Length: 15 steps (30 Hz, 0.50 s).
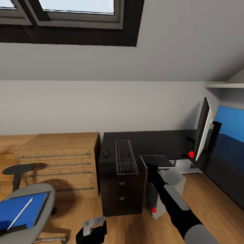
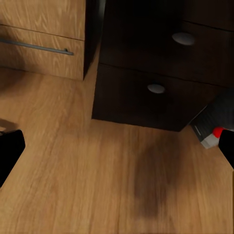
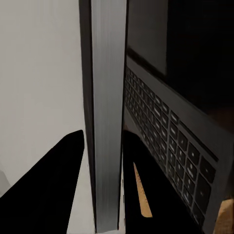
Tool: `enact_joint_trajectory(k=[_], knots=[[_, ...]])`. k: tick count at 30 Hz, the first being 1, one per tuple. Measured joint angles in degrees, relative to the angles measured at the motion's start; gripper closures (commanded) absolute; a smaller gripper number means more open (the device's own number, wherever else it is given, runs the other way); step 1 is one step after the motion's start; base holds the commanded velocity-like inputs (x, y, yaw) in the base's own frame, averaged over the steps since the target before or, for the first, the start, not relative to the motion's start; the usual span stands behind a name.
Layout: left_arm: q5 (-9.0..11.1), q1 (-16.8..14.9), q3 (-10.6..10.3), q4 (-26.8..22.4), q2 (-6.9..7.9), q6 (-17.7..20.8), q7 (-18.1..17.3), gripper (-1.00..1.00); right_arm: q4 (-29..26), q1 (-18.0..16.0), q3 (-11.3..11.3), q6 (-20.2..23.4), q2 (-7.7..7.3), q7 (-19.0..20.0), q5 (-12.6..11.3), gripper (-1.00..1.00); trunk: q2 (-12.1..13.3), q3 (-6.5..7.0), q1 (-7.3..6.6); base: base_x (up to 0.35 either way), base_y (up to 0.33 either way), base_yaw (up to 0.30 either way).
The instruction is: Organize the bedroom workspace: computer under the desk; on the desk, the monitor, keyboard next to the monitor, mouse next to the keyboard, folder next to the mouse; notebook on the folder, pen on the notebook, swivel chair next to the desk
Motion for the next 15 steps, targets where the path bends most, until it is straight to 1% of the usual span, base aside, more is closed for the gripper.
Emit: enact_joint_trajectory(k=[3, 8, 11, 15], knots=[[0.0, 0.0, -0.3, 0.0, 0.04, 0.1, 0.0, -1.00, 0.0, 0.0, 0.1, -0.1, 0.08, -0.5, 0.0, 1.00, 0.0, 0.00, 0.00, 0.229, 0.000, 0.000], [0.0, 0.0, -0.5, 0.1, 0.06, 0.3, 0.0, -1.00, 0.2, 0.0, 0.2, -0.2, 0.11, -1.5, 0.3, 1.00, 0.0, 0.00, 0.02, 0.053, 0.000, 0.000], [0.0, 0.0, -0.6, 0.1, 0.06, 0.3, 0.0, -1.00, 0.6, 0.0, 0.2, -0.3, 0.16, -5.3, 3.2, 1.00, 0.0, 0.00, 0.02, 0.007, 0.000, 0.000], [0.0, 0.0, -1.4, 0.1, 0.06, 0.3, 0.1, -1.00, 0.8, 0.0, 0.0, -1.0, 0.20, -7.9, 6.6, 1.00, 0.0, 0.00, 0.02, 0.002, 0.000, 0.000]])
